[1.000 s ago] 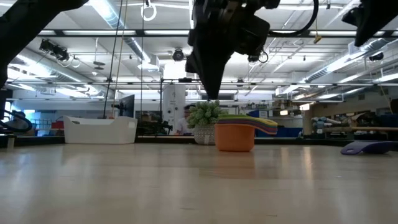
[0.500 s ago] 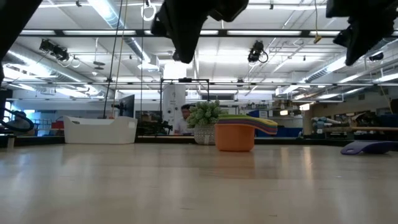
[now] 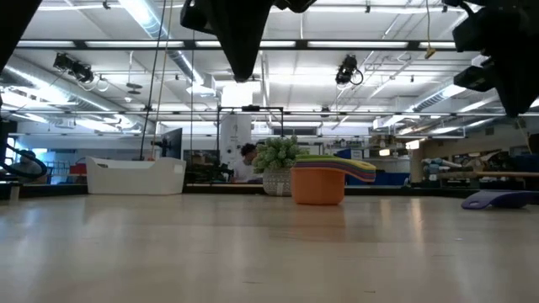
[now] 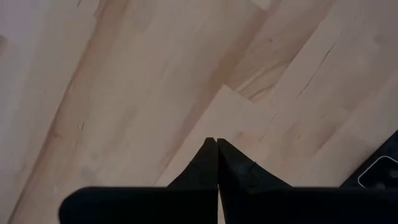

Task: Nest measuring cups in basket
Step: Stack the green measuring cup on top of the yellow measuring cup

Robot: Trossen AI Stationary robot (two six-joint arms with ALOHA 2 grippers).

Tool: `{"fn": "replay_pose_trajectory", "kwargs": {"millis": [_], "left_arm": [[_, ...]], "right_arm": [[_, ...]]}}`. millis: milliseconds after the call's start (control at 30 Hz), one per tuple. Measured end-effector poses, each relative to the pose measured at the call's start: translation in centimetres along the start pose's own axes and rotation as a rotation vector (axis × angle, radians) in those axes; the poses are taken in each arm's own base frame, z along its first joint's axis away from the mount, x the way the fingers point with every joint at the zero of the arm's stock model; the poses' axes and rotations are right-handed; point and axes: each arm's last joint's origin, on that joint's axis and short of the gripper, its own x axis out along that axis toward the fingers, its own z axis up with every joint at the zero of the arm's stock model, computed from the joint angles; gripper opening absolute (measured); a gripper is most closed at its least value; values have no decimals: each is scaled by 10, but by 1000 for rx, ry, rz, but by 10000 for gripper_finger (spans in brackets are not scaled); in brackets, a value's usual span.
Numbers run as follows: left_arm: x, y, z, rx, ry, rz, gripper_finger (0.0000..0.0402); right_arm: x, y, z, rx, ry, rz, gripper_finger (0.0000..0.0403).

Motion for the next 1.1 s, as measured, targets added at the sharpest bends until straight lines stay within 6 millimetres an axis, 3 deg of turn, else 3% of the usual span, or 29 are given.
{"fn": "replay_pose_trajectory", "kwargs": {"millis": [233, 467, 667, 900, 1100], "left_arm": [[0, -5, -6, 14, -19, 9, 0], [-2, -9, -12, -1, -236, 152, 0], [1, -11, -8, -73, -390, 204, 0], [48, -12, -5, -152, -455, 206, 0], [88, 2, 7, -274, -524, 202, 0]], "right_arm": [[10, -1, 11, -2, 5, -44, 103], [19, -18, 35, 142, -117, -351, 126], [27, -42, 61, 179, -244, -267, 118], [38, -79, 82, 157, -305, -250, 117], [43, -109, 98, 83, -342, -234, 117]]}}
